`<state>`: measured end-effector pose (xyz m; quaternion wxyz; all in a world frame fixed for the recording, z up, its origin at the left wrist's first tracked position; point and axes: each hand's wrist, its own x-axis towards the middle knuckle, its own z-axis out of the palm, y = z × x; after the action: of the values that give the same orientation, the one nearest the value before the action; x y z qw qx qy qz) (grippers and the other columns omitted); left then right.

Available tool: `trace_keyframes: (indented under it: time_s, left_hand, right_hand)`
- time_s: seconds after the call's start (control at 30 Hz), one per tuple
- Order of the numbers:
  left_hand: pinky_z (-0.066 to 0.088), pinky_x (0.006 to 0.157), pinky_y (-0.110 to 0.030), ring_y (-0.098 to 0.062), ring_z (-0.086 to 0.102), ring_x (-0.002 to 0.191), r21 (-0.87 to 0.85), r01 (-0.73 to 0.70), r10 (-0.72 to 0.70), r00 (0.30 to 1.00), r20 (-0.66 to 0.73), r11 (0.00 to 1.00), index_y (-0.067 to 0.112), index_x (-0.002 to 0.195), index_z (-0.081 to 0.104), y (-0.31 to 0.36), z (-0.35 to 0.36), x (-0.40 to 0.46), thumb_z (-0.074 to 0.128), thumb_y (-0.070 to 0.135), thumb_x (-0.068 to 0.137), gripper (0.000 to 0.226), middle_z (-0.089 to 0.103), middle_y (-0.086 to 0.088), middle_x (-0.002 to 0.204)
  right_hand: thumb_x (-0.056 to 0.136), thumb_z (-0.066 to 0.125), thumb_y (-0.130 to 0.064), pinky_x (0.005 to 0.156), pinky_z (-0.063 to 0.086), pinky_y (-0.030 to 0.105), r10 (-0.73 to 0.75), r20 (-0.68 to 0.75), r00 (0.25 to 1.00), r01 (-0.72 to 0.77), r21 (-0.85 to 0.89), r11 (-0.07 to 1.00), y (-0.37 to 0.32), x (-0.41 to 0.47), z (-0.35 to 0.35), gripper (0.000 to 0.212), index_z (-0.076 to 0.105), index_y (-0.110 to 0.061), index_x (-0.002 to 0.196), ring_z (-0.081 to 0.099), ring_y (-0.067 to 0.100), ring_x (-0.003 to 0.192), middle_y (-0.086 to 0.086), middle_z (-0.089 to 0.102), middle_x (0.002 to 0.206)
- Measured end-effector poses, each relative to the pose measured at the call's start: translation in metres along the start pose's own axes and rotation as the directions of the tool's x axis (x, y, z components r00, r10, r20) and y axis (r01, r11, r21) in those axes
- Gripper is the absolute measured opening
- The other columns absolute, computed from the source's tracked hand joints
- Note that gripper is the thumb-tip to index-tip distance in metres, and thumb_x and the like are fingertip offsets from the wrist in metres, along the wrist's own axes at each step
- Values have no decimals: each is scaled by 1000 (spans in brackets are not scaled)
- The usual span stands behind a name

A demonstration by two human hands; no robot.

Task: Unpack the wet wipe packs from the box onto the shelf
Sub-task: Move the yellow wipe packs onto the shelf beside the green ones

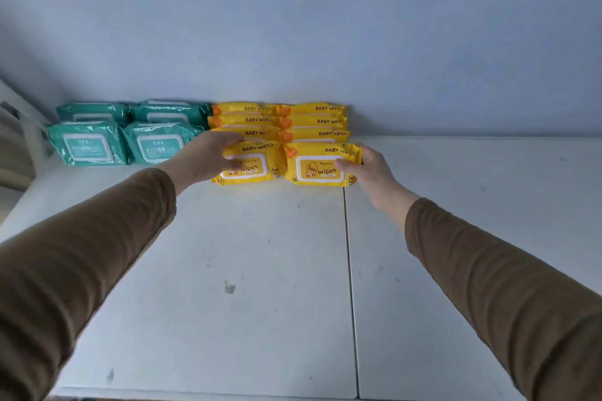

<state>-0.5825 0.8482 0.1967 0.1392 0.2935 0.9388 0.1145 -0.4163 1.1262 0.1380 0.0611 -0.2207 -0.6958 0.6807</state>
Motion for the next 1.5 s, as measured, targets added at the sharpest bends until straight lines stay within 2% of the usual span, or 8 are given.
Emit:
trace_keyframes:
  time_s: [0.13,0.33,0.8,1.0,1.13,1.2,1.3,1.5]
  left_hand:
    - [50,84,-41,-29,54,102,147,-128,137,989,-52,981,27,127,55,-6,6,14,78,39,80,53,56,-6,110]
    - [47,88,-45,-27,48,110,265,-176,223,962,-159,948,20,126,55,-15,12,12,78,39,79,56,58,-3,112]
    - [49,86,-45,-31,46,110,367,-165,251,947,-199,915,13,127,48,-6,16,1,78,33,80,58,52,-9,118]
    - [44,96,-45,-33,45,117,227,-301,354,901,-250,926,13,133,52,27,33,-28,74,33,83,58,54,-10,125]
    - [42,97,-41,-30,46,117,117,-364,381,894,-235,924,13,133,54,54,55,-48,71,35,86,54,55,-7,126]
    - [41,98,-40,-29,46,117,99,-496,506,845,-175,863,14,132,56,108,82,-81,70,35,87,52,56,-6,126]
    - [42,98,-41,-30,46,117,62,-495,498,851,-163,867,15,128,59,122,91,-87,71,34,86,48,57,-6,123]
    - [41,98,-39,-29,47,116,-1,-668,664,739,-111,744,16,127,58,236,138,-149,68,33,87,45,56,-5,125]
  right_hand:
    - [88,74,-23,78,60,34,-32,-107,994,26,-52,998,11,11,3,24,64,-21,110,72,16,94,1,73,106]
    - [77,83,-37,79,56,33,-147,-194,970,44,-452,891,35,8,7,53,53,-23,119,65,14,98,-4,66,113]
    - [74,85,-34,77,47,33,-109,-334,936,-92,-533,841,20,5,33,58,50,-14,115,62,23,100,4,62,113]
    - [82,76,-31,93,42,36,-208,-418,884,-105,-612,783,7,-49,30,56,51,-12,128,50,27,118,8,54,127]
    - [86,69,-27,91,36,28,-242,-307,920,-40,-690,722,3,-97,22,44,54,-17,126,46,22,121,3,53,127]
    - [87,66,-25,91,33,26,-273,-359,892,-91,-736,671,16,-171,-13,41,55,-17,125,45,23,119,3,54,126]
    - [88,64,-23,94,36,32,-292,-282,914,-53,-796,603,19,-191,-12,39,55,-15,125,45,28,116,6,54,125]
    - [91,62,-25,97,39,36,-293,-401,868,-149,-773,617,46,-308,-83,36,55,-18,125,43,22,118,2,52,128]
